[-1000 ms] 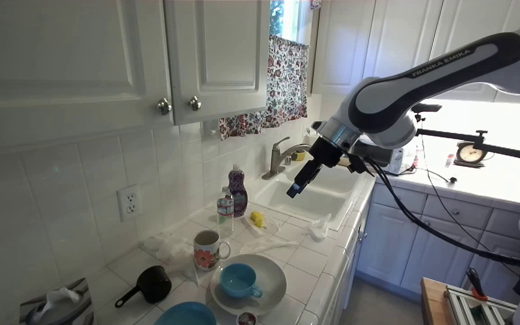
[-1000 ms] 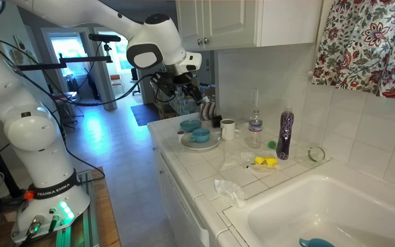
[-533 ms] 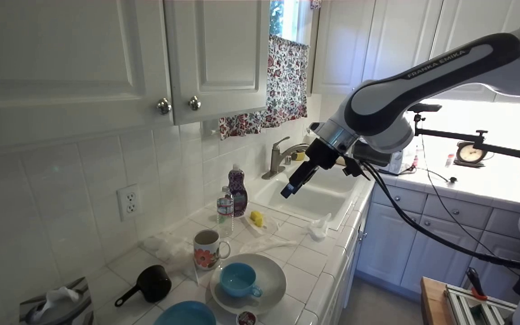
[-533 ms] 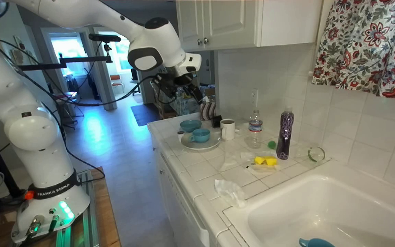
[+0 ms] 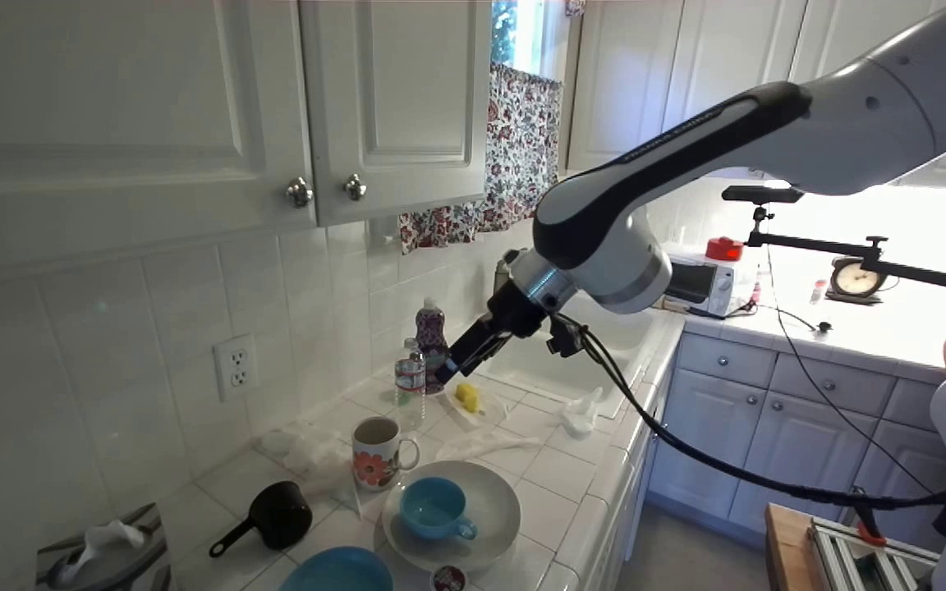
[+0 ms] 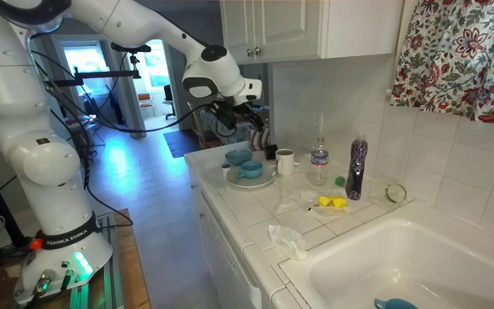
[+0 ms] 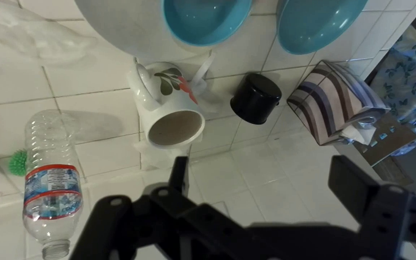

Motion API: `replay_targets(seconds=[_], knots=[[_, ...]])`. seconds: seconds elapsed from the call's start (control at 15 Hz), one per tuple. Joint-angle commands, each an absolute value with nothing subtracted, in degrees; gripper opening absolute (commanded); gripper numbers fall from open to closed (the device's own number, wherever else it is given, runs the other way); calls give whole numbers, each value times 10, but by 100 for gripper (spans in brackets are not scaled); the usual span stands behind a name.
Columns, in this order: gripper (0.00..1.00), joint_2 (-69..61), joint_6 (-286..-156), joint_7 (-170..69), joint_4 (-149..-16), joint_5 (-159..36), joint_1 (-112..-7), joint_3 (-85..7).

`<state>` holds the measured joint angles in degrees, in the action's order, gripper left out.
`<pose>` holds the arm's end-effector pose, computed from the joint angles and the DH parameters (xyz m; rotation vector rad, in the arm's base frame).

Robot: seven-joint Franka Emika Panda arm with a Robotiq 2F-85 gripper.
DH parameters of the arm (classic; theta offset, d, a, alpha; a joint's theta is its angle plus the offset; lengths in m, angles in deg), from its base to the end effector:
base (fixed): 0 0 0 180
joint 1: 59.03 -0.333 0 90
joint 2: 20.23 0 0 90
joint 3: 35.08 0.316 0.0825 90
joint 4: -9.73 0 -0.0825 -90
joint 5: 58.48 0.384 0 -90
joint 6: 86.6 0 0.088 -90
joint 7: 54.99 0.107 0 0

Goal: Put the small black pot in an upright position

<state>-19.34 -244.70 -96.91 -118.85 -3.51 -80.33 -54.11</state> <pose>0.5543 -0.0119 0.4024 -2.6475 0.0588 -0.8460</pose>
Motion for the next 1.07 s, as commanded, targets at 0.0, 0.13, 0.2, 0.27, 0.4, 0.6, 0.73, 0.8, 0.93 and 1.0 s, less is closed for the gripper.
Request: replay_targets(seconds=[0.0,0.13,0.2,0.27,0.4,0.6,0.73,0.8,0.93,1.0], knots=[[100,-95,-2407,-987,-1085,-1,-791,-545],[100,-60,-2381,-983,-1045,-13,-779,-545],[100,-43,-2361,-987,-1024,-15,-772,-543],[100,-30,-2350,-987,-1007,-18,-767,-542],[100,-1,-2326,-985,-972,-17,-757,-539],[100,29,-2346,-957,-935,-61,-647,-418],[100,51,-2359,-954,-915,-77,-620,-383],[100,61,-2365,-954,-906,-84,-610,-368],[100,78,-2371,-950,-892,-100,-598,-343],[100,85,-2374,-948,-885,-111,-594,-334]])
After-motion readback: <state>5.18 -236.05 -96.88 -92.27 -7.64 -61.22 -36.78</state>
